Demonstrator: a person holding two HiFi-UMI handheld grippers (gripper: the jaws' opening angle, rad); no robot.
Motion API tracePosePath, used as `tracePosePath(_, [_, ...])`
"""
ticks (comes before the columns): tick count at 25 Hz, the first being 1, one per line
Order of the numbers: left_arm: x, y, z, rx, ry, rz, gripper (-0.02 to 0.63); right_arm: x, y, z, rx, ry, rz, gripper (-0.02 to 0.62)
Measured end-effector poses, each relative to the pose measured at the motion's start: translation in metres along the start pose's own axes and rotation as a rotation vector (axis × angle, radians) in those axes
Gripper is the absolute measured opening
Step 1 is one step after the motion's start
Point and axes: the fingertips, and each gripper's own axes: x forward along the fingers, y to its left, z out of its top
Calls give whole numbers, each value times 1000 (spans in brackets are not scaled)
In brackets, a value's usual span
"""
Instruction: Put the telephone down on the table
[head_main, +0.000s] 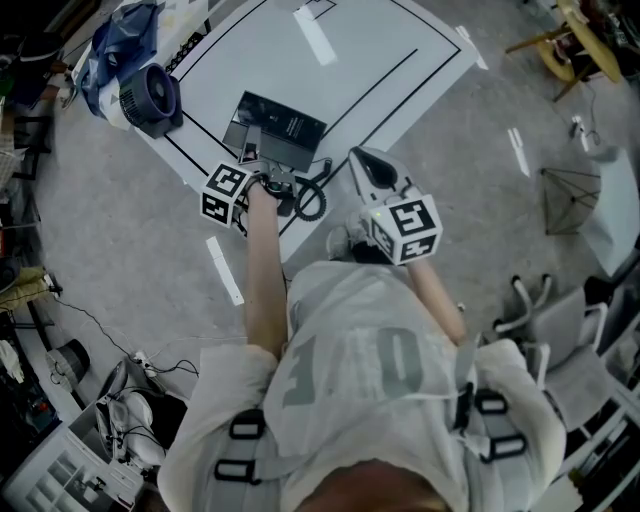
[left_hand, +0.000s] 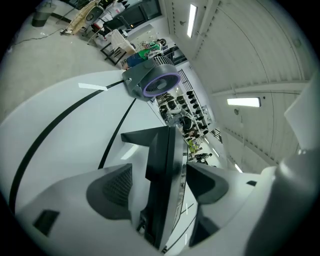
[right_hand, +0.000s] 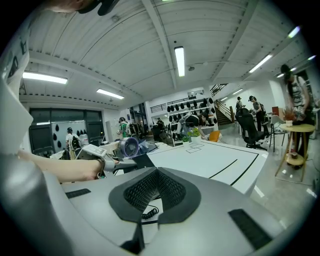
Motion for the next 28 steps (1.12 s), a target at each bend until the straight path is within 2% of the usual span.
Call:
tracePosePath(11, [-18, -4, 13, 63, -22, -13, 314, -2, 14, -6, 2, 14, 25, 8])
tracePosePath(20, [-39, -27, 47, 184, -123, -13, 314, -1, 19, -3, -4, -1, 32, 6])
tracePosePath(24, [-51, -53, 66, 324, -190, -28, 314, -2, 18, 1, -7, -12, 29, 8])
tracePosePath(28, [-68, -99, 82, 525, -293, -78, 314, -5, 15, 4, -6, -20, 18, 8])
